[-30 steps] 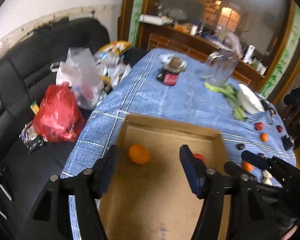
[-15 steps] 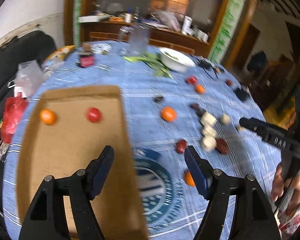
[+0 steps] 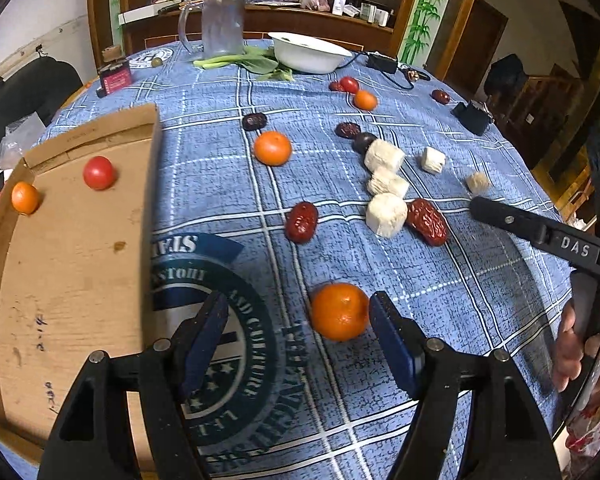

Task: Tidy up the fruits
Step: 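Grasp a second mandarin orange with the left tool while the right tool grasps a beige cube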

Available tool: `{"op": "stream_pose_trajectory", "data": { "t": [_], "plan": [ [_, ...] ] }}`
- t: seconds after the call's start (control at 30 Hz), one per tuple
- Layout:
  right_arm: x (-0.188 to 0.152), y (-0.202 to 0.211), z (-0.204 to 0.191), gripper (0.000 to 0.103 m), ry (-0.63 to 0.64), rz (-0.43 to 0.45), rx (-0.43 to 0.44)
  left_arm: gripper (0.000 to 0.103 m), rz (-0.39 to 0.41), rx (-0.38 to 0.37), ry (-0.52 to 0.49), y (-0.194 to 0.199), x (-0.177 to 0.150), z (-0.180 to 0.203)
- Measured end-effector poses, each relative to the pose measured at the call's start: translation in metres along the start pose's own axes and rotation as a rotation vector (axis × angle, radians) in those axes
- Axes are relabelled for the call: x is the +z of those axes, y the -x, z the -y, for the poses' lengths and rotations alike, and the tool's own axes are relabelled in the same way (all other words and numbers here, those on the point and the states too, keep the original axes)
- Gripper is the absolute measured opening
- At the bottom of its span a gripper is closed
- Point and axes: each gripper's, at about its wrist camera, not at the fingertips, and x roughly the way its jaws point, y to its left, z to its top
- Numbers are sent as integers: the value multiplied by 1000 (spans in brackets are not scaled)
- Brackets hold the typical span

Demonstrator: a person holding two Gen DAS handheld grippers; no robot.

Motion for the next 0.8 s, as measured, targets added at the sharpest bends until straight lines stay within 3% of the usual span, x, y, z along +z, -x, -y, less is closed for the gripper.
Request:
{"op": "stream_pose_trajectory", "data": {
  "t": [0.27, 0.43, 0.63, 0.73, 0.8],
  "plan": [
    [-5, -21, -17, 68, 57, -29, 15, 71, 32, 25, -79, -10, 0, 17],
    [-6, -29, -25, 68, 89, -39, 6, 47, 3, 19, -116, -23, -4, 25],
    [-5, -36, -28, 68, 93, -43, 9, 47, 17, -6, -97, -23, -4, 22],
    [-1, -35, -26, 68, 80, -31, 10, 35, 22, -2, -79, -23, -4, 19],
    [3, -34, -24, 68, 69, -22, 9, 32, 25, -7, -62, -22, -3, 16]
  ]
}}
